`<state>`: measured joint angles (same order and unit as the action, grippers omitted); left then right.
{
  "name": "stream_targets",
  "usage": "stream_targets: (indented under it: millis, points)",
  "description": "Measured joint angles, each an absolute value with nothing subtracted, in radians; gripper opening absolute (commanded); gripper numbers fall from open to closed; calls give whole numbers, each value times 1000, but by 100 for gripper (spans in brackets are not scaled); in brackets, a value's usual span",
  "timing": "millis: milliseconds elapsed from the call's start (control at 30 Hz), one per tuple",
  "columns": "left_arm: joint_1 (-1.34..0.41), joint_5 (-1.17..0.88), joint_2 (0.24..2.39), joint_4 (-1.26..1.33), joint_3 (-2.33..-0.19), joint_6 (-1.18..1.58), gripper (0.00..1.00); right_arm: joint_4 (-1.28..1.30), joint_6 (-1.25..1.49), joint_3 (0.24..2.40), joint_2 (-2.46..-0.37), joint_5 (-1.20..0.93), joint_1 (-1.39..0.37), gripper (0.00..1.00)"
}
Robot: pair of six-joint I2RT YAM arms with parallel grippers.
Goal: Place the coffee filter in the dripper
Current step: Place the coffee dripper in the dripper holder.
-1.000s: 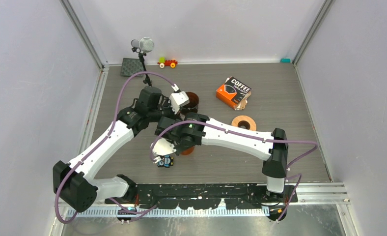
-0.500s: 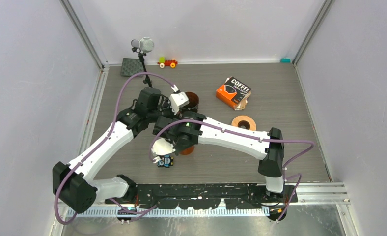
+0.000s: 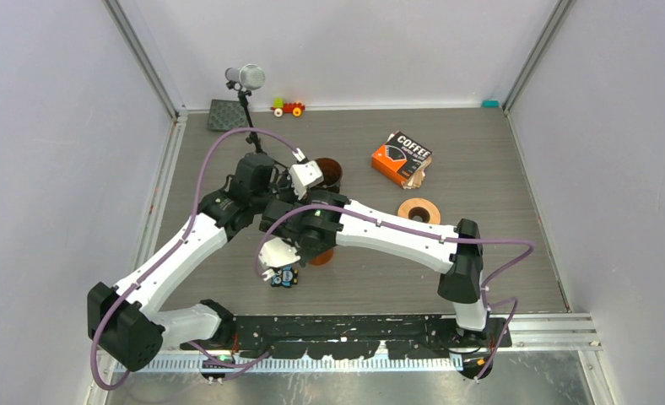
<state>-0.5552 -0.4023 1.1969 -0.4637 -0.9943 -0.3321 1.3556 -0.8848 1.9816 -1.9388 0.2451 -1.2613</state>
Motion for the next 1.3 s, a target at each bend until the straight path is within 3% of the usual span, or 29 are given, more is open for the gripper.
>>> stream_targets:
  millis: [1300]
  points:
    - [-553,-376,1176,-334,-920,-378,0,1364,-900,2018,-1979,247,-1233,0]
